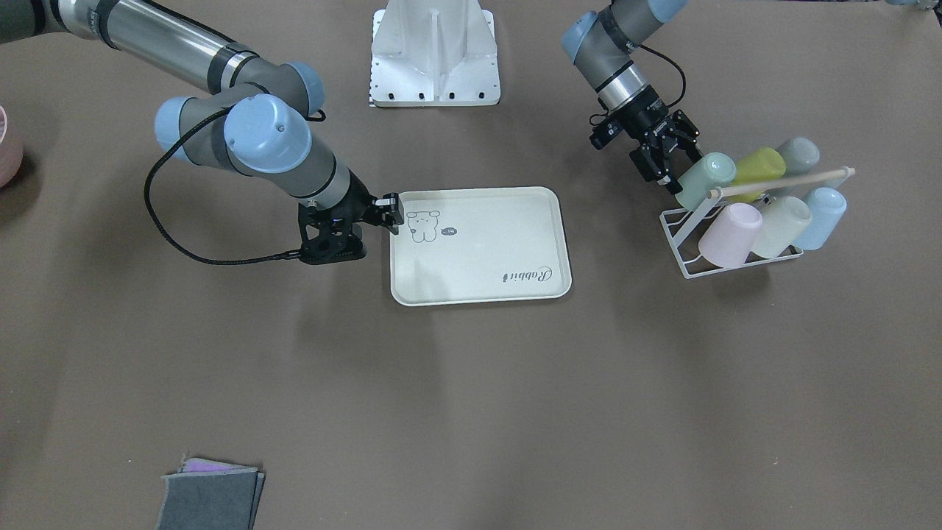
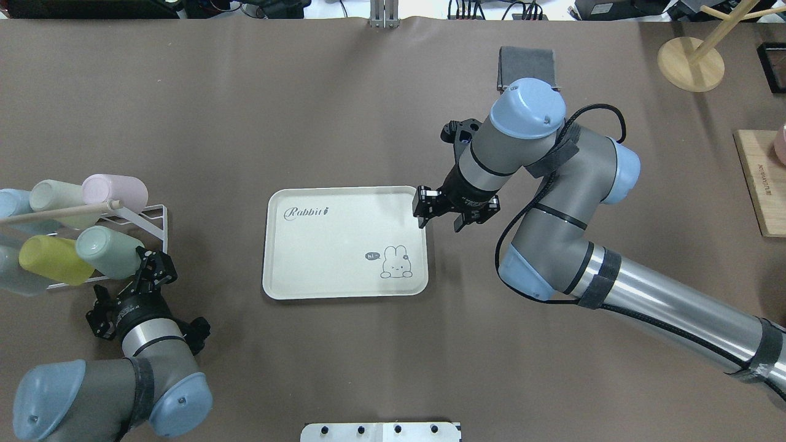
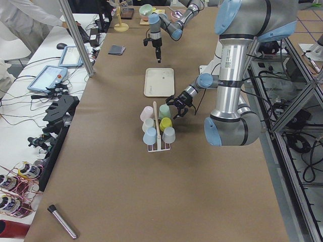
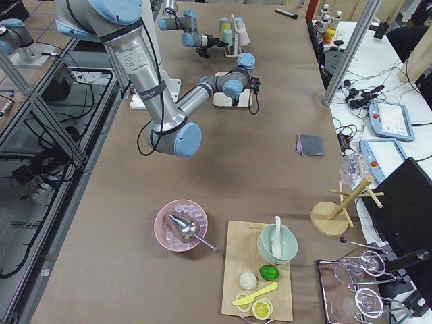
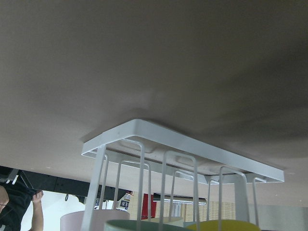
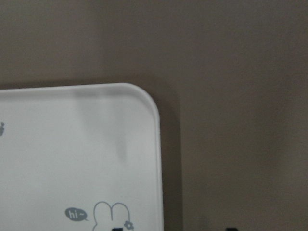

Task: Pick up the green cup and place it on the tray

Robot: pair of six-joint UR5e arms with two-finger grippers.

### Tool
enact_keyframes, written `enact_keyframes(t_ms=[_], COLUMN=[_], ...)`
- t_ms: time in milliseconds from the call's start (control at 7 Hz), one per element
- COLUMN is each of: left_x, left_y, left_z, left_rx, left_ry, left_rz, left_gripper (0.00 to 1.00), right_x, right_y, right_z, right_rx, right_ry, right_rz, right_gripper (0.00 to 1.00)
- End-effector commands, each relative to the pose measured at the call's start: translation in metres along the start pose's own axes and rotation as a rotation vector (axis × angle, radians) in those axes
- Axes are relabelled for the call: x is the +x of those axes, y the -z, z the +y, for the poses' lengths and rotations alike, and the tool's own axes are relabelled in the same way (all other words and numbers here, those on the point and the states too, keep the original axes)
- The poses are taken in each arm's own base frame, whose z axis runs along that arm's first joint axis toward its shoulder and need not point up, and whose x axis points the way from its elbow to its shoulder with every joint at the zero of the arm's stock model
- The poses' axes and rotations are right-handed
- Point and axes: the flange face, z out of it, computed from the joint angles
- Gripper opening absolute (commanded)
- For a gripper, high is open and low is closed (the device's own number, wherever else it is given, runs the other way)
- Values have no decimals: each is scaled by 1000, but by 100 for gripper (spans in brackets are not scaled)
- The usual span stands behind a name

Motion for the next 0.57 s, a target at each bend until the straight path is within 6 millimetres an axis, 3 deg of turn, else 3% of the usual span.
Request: enact_keyframes(t_ms=[0,143,429], left_x=[-2,-4,-7], left_y=[-5,-7,-13], left_z=[6,8,11], left_rx=[-13,-22,-43], left_ry=[4,7,5], left_rz=[-9,-17,-30], left_gripper=[97,97,97], right_x=[61,103,168], right_y=[48,76,120], right_z=[-43,-58,-62], right_rx=[18,34,61], right_ry=[7,55,189], right_rz=[-1,3,65], right_gripper=[100,100,99])
